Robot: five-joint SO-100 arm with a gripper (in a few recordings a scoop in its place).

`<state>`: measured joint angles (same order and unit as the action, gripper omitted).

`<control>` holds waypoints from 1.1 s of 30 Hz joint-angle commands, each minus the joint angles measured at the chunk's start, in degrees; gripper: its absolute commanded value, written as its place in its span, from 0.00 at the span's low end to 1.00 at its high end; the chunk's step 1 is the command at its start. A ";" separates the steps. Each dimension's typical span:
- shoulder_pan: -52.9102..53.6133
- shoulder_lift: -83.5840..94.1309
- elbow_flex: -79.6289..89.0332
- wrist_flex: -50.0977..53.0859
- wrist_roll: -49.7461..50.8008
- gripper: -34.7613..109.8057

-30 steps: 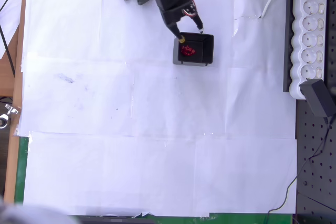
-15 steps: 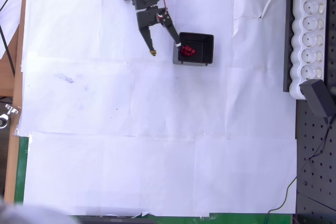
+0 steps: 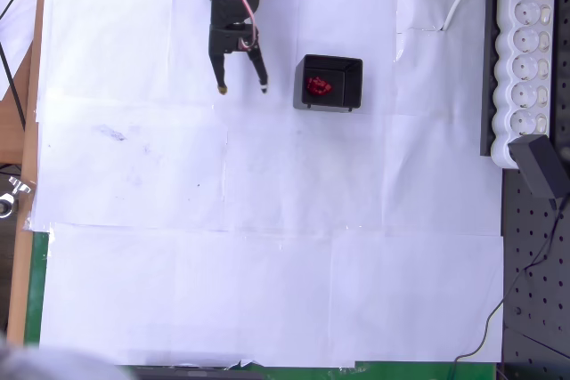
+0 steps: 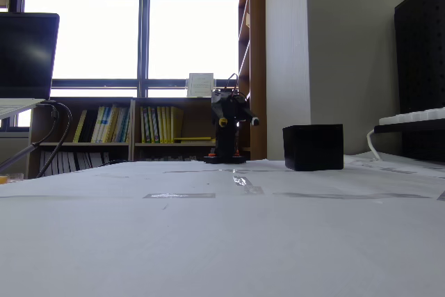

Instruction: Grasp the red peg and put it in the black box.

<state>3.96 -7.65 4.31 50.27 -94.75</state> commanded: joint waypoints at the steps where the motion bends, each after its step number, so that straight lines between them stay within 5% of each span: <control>1: 1.85 -4.83 -2.72 2.37 -0.44 0.35; 11: 2.72 -4.83 -7.65 3.69 -0.79 0.24; 16: 2.72 -4.83 -7.73 20.57 -10.02 0.24; 19: 2.72 -4.83 -7.47 30.06 -6.50 0.24; 21: 2.72 -4.92 -7.73 31.20 4.48 0.24; 33: 2.99 -5.10 -7.73 30.50 7.56 0.27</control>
<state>5.62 -7.73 1.32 76.55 -87.36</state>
